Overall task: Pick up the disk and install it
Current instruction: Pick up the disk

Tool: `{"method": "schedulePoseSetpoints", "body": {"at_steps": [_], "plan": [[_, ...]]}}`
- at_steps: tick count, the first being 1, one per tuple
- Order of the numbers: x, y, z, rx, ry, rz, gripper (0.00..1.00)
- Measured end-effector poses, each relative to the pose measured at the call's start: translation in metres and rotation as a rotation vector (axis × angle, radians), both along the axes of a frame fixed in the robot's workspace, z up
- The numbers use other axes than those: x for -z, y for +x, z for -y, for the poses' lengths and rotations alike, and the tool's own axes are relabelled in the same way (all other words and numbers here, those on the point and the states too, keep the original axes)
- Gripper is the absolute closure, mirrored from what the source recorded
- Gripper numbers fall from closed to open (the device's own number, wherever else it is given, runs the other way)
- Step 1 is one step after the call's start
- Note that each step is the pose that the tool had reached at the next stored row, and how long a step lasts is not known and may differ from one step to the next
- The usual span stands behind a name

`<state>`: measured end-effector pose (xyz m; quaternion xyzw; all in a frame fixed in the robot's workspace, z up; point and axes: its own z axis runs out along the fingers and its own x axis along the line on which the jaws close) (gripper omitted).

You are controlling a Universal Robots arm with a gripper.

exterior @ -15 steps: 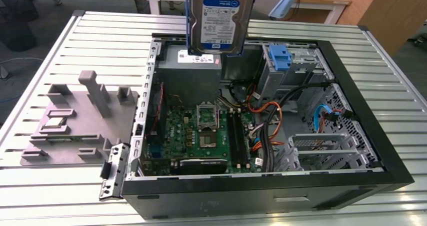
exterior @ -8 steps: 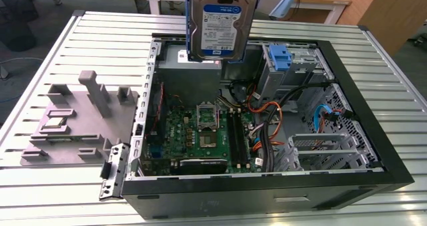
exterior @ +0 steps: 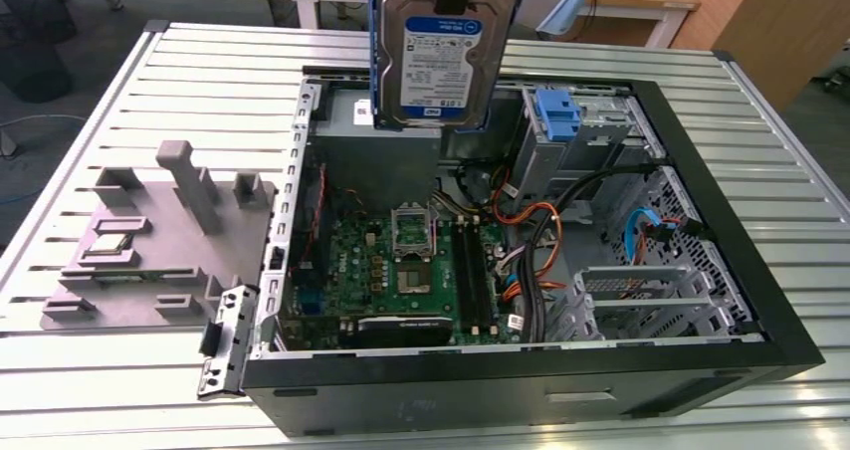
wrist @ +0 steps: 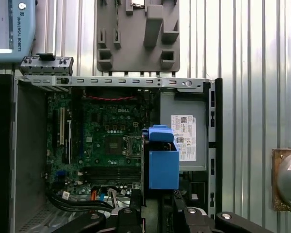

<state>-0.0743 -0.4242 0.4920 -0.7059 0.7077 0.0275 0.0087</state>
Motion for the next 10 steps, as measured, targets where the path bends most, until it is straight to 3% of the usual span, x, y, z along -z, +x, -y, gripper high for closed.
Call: {"method": "schedulePoseSetpoints", "body": {"at_steps": [10], "plan": [[0.0003,0.0002,0.0101,0.0,0.0,0.0,0.65]]}}
